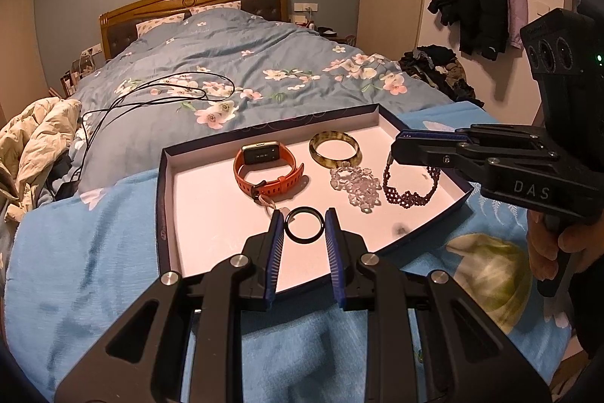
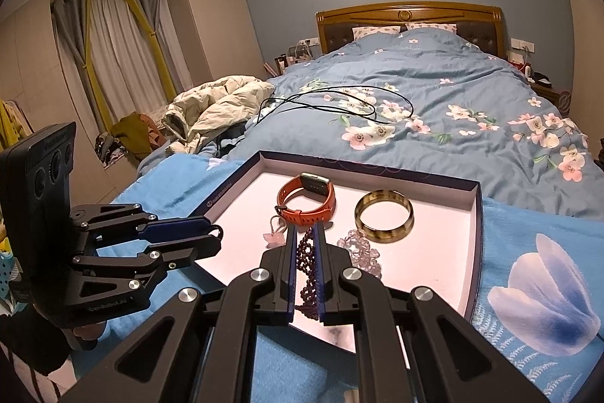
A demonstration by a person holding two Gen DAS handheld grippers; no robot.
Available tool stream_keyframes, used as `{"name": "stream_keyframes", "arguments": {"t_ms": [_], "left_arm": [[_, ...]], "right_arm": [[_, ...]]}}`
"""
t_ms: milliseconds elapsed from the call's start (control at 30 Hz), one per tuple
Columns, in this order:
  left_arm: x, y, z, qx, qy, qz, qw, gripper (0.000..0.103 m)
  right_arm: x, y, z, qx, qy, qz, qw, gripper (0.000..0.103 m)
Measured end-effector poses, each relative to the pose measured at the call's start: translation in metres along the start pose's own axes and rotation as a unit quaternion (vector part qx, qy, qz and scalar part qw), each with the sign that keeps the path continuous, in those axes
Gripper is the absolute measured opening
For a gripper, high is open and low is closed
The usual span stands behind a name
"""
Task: Organize jewelry
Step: 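Carry the black ring in the left tool while the right tool carries the red bracelet into the box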
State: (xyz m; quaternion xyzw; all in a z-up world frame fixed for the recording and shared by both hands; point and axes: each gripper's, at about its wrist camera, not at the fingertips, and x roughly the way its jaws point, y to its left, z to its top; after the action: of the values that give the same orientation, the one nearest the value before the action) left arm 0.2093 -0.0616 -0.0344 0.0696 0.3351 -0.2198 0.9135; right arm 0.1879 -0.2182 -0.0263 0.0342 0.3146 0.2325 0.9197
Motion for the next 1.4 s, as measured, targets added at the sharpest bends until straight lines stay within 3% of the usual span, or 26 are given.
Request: {"name": "stream_keyframes", "arguments": {"t_ms": [1033,1400], "left_arm": [[0.043,0.007,0.000,-0.021,0.047,0.005,0.9987,0.022],[0.058,0.007,0.000,-0.024,0.068,0.001,0.9974,0.022]], "right_arm": [[0.033,-0.010,-0.003,0.016,0.040,0.008,0.999,0.007],[0.049,-0.019,-0.005,0.029,0.058,-0.007,0.998,0.008]]}}
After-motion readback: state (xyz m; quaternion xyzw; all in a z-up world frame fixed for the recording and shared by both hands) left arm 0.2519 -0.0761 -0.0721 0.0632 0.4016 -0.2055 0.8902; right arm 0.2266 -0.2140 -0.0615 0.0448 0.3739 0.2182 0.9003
